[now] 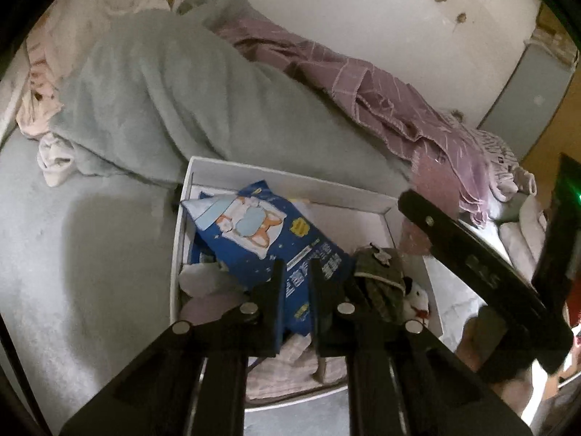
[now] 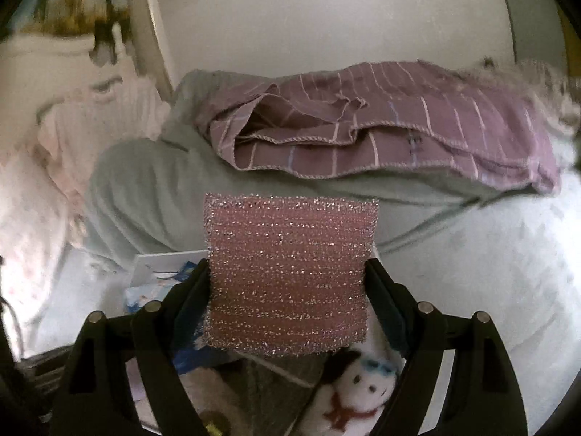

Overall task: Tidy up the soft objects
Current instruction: 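Carry the sponge into the tray and open the right tool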

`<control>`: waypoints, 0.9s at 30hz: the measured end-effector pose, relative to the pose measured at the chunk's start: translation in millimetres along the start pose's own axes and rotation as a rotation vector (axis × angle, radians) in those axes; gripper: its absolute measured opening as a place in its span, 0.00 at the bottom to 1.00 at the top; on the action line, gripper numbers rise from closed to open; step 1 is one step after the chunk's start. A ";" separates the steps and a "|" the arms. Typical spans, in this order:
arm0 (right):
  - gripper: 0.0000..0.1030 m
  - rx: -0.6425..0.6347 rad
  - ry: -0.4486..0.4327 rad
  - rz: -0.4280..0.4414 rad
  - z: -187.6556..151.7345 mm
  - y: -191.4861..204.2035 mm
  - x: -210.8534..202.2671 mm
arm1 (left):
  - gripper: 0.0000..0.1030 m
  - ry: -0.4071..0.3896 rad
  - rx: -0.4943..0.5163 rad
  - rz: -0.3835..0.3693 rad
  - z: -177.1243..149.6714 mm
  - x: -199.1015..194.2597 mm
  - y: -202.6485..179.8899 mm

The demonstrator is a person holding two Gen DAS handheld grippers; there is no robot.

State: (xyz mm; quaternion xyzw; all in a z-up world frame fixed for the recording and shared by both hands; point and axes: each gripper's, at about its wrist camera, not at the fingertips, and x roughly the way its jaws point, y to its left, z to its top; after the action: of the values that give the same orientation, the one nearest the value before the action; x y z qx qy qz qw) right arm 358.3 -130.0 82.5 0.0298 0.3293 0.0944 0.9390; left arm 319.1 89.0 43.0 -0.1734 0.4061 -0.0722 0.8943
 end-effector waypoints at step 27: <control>0.89 -0.132 0.420 0.074 -9.2 0.9 97.6 | 0.10 -0.004 -0.052 -0.032 0.1 -3.4 16.4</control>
State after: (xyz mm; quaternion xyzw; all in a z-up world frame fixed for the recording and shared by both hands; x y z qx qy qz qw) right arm 427.2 -109.9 15.6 -0.0398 0.5094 0.1543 0.8457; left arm 316.7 105.2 39.3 -0.2035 0.4031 -0.0756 0.8890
